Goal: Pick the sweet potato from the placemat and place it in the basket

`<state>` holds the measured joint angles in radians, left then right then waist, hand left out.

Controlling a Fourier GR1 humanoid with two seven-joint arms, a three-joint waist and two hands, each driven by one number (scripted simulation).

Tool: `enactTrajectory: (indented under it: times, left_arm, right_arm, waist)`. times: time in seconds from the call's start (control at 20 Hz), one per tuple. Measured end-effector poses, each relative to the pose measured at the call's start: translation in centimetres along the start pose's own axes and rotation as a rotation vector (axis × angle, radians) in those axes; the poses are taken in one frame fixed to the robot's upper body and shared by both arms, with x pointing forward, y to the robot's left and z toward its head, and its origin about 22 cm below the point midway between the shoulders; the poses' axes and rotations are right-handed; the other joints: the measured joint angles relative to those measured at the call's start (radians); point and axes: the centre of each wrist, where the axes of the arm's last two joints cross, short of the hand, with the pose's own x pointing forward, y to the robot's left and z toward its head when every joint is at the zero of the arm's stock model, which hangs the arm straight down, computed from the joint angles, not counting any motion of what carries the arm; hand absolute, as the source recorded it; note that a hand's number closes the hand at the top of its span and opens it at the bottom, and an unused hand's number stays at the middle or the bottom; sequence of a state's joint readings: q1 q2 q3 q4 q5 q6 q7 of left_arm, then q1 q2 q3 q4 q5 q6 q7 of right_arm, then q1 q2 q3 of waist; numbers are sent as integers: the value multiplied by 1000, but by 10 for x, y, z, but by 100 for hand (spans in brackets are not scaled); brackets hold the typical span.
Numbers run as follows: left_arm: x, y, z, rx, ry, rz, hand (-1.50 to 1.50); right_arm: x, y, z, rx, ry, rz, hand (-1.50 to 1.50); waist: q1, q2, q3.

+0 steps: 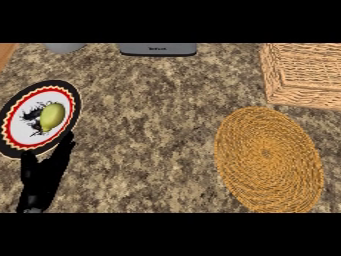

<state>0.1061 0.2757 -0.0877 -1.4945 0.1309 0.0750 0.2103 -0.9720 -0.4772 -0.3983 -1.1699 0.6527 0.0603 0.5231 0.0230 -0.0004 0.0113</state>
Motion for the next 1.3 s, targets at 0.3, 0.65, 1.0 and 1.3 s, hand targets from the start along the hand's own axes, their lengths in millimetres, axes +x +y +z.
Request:
enactTrajectory:
  times: [0.3,0.65,1.0,1.3]
  left_arm:
    - [2,1,-3,-10,9,1,0]
    - [2,4,-3,-13,17,3,0]
    - [4,1,-2,-9,16,-5,0]
    - [4,-5,-5,-14,16,-6,0]
  right_arm:
    - [-45,12,-18,9,65,-139,150]
    - [-85,22,-29,14,82,-189,150]
    - [-121,13,-34,-44,141,24,-150]
    - [-134,-4,-41,-45,102,110,-150]
  waist:
    - [1,2,2]
    - [2,1,2]
    - [3,3,1]
    - [4,2,2]
